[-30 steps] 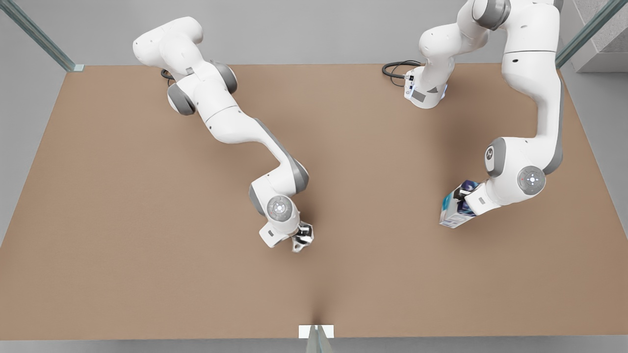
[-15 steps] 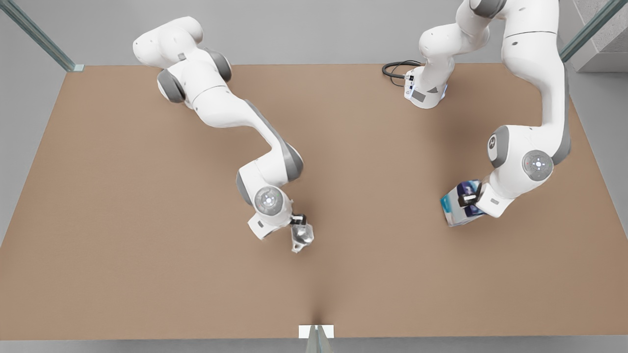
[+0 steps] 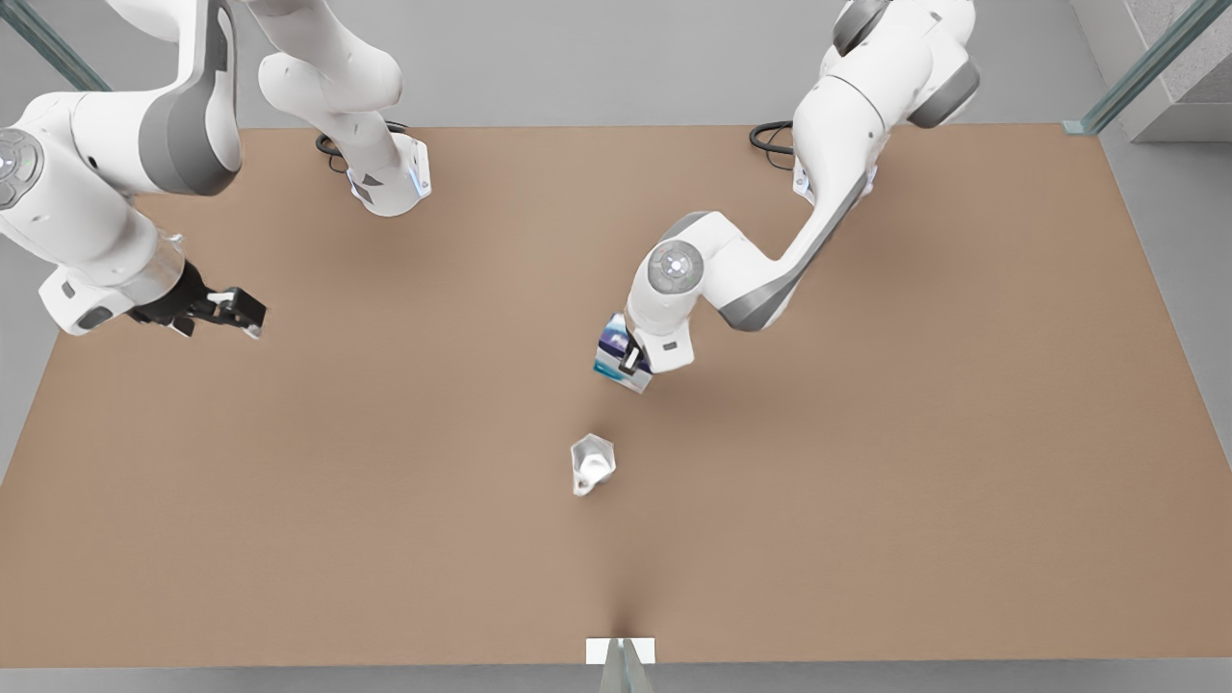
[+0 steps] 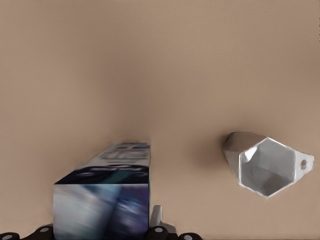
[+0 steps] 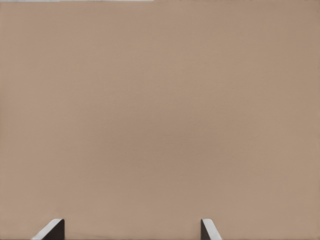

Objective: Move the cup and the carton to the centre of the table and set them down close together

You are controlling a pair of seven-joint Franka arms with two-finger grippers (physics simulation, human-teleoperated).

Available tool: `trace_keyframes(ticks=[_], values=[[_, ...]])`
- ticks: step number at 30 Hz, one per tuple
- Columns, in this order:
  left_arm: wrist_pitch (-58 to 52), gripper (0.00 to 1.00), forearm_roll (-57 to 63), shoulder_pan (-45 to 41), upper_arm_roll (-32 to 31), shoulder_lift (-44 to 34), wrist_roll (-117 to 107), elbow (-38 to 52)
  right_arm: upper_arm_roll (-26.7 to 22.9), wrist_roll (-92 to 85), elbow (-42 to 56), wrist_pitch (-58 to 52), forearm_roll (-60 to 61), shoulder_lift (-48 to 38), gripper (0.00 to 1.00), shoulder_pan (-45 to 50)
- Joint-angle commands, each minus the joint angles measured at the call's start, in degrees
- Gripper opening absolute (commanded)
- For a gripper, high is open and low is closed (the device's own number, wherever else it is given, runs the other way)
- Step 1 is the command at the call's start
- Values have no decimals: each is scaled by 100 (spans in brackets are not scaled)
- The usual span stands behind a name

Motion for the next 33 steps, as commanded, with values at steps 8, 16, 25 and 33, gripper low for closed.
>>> trace_keyframes(ticks=[8, 16, 25, 33], values=[[10, 66, 804, -38, 0, 339, -39, 184, -1, -38, -8, -35, 8, 55, 100, -107], [10, 100, 900, -82, 0, 401, -39, 184, -1, -56, 1, -27, 17, 72, 100, -125], [-51, 100, 900, -30, 0, 410, 31, 421, -1, -64, 27, -9, 26, 108, 100, -142], [-359, 100, 891, 14, -9, 401, 49, 641, -1, -64, 80, -9, 26, 125, 100, -151]])
